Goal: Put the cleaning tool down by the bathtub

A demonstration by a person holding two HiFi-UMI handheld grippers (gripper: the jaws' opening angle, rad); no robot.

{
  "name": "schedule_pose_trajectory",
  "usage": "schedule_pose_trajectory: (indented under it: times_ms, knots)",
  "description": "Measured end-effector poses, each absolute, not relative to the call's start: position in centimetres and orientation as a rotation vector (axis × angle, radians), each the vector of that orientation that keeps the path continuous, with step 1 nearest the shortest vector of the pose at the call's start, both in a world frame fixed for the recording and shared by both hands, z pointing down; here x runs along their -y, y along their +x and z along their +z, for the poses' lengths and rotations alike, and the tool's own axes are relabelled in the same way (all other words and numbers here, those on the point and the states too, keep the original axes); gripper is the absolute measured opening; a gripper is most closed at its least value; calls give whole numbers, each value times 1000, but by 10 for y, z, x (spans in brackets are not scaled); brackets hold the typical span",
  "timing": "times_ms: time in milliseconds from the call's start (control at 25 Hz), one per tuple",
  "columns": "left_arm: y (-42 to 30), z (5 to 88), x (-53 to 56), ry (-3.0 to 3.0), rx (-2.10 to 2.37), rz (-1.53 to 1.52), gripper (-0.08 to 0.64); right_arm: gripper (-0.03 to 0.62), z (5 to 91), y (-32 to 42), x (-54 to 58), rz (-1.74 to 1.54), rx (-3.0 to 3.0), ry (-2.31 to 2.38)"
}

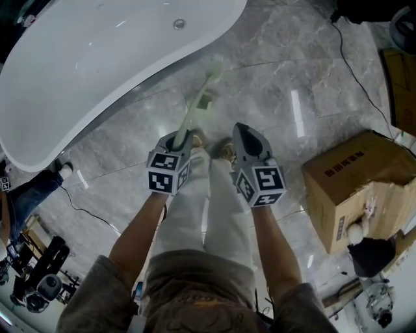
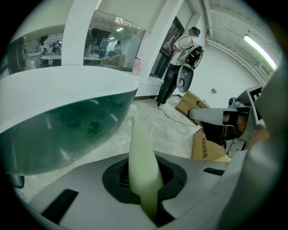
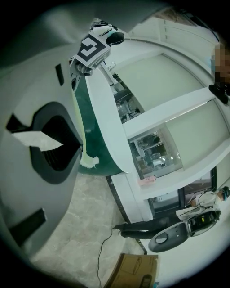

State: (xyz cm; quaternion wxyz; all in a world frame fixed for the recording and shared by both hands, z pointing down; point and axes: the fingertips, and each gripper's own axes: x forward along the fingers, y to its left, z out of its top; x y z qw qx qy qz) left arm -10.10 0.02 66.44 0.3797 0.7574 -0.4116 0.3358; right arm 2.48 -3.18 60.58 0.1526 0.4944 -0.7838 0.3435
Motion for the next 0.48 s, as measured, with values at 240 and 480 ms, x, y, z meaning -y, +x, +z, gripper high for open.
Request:
schedule_pose_trajectory:
  times_ms: [240,480]
  knots:
    - [-104,708,-4,1886,1045,911,24,-2,631,27,29,998,2243,1394]
    - [-111,751,-10,1783,1037,959,25,-2,642,29,31,1018,2240,1381]
